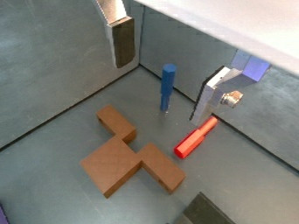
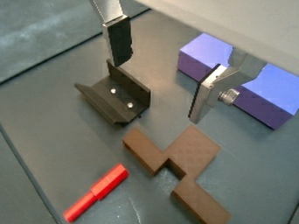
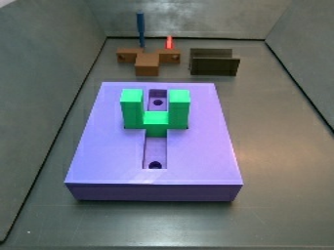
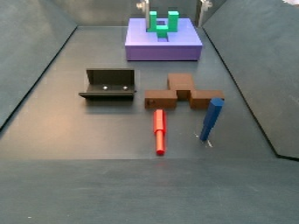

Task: Pick up the brown object. Move up. Place the brown object on the fixture. Regrasp the brown object. Move to above the board. Insert the brown object.
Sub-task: Pick up the brown object.

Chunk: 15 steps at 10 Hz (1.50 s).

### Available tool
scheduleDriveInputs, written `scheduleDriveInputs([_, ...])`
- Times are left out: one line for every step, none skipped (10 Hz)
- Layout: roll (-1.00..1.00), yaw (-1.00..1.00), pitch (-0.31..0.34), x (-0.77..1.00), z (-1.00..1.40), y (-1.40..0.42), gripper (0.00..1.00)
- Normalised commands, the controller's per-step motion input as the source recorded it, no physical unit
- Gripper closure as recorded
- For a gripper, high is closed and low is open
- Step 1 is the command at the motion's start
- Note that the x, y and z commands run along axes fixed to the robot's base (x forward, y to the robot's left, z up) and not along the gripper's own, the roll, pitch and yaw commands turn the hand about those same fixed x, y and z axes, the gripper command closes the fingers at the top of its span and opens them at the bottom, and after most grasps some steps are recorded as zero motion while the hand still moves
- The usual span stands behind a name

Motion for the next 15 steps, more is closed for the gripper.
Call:
scheduleDriveInputs([0.05,0.0,0.0,0.0,-0.07,0.0,0.0])
scheduleDriveInputs([-0.03,-0.02,0.0,0.1,-0.07,-0.08,0.0])
scheduleDriveInputs([0.0,-0.12,0.019,0.22,-0.12,-0.49,0.0])
scheduleDriveInputs([-0.05,-0.13,0.0,0.17,-0.67,-0.71,0.0])
scheduleDriveInputs([-0.09,-0.17,-0.02,0.0,-0.77,-0.68,0.0])
scheduleDriveInputs([-0.06,-0.16,0.0,0.0,-0.93,-0.59,0.0])
scheduleDriveInputs([-0.06,-0.24,0.0,-0.16,-0.98,-0.49,0.0])
scheduleDriveInputs([-0.06,-0.18,-0.044,-0.2,-0.98,-0.36,0.0])
scheduleDriveInputs([-0.05,-0.04,-0.066,-0.27,-1.0,-0.05,0.0])
scheduleDriveInputs([0.01,0.0,-0.127,-0.14,-1.0,-0.03,0.0])
scheduleDriveInputs([0.0,-0.1,-0.033,-0.29,-0.91,0.08,0.0])
scheduleDriveInputs([-0.06,0.02,-0.15,-0.35,-0.75,0.07,0.0])
scheduleDriveInputs([-0.08,0.2,-0.127,-0.04,-0.55,0.0,0.0])
scheduleDriveInputs([-0.01,0.16,-0.089,-0.03,-0.47,0.0,0.0])
scheduleDriveInputs([-0.07,0.2,-0.091,-0.14,-0.4,0.0,0.0])
